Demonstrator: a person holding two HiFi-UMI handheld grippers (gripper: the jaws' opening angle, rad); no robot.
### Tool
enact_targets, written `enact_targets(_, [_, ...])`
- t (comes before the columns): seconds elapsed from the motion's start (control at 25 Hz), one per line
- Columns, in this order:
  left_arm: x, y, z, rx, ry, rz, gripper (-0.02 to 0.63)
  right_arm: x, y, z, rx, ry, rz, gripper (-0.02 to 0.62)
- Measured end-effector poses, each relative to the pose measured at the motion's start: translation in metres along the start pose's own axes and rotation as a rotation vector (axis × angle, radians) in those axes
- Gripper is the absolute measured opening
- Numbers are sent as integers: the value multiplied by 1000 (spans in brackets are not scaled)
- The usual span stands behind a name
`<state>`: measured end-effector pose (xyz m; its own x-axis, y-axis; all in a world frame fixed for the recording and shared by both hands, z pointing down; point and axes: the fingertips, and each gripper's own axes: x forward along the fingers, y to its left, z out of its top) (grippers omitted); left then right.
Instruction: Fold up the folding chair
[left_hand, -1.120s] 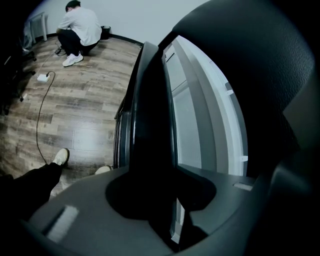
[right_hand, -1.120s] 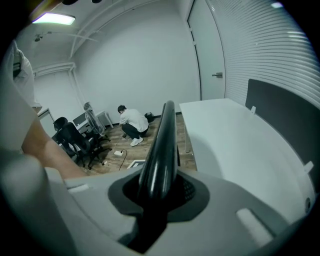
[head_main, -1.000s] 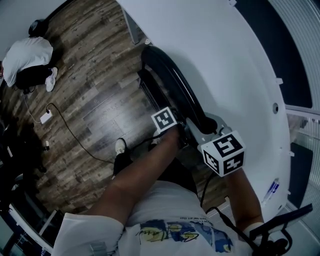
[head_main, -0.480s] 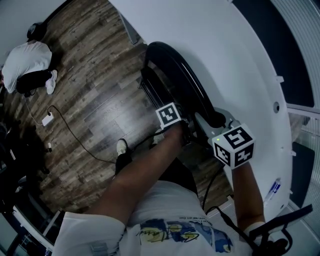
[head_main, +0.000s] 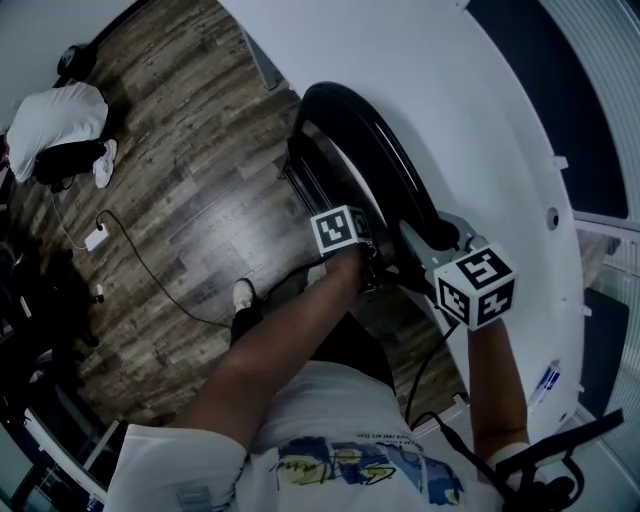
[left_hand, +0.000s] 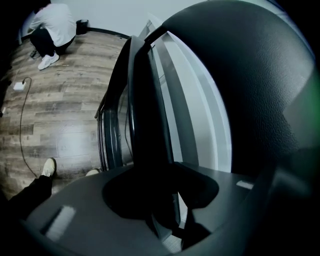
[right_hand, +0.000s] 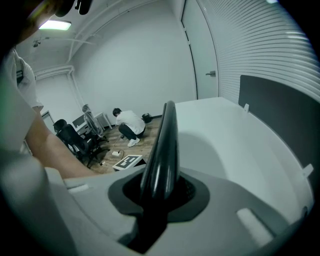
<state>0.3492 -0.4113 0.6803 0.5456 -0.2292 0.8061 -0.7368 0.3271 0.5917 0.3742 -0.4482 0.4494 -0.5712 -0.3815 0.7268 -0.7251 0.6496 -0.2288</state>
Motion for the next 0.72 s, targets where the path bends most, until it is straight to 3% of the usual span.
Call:
enact_targets(0.28, [-11,-9,2,85,-24,-85,172,-3,1,0,-23,-10,-15,71])
enact_targets(0.48, [-19,-11,6,174,-13,-127,173,-7,-7,0,18,-15,-21,86])
enact_targets(0.72, [-33,-8,3,201,7,-166,181,-14,-9,-1,22,10,-49,101])
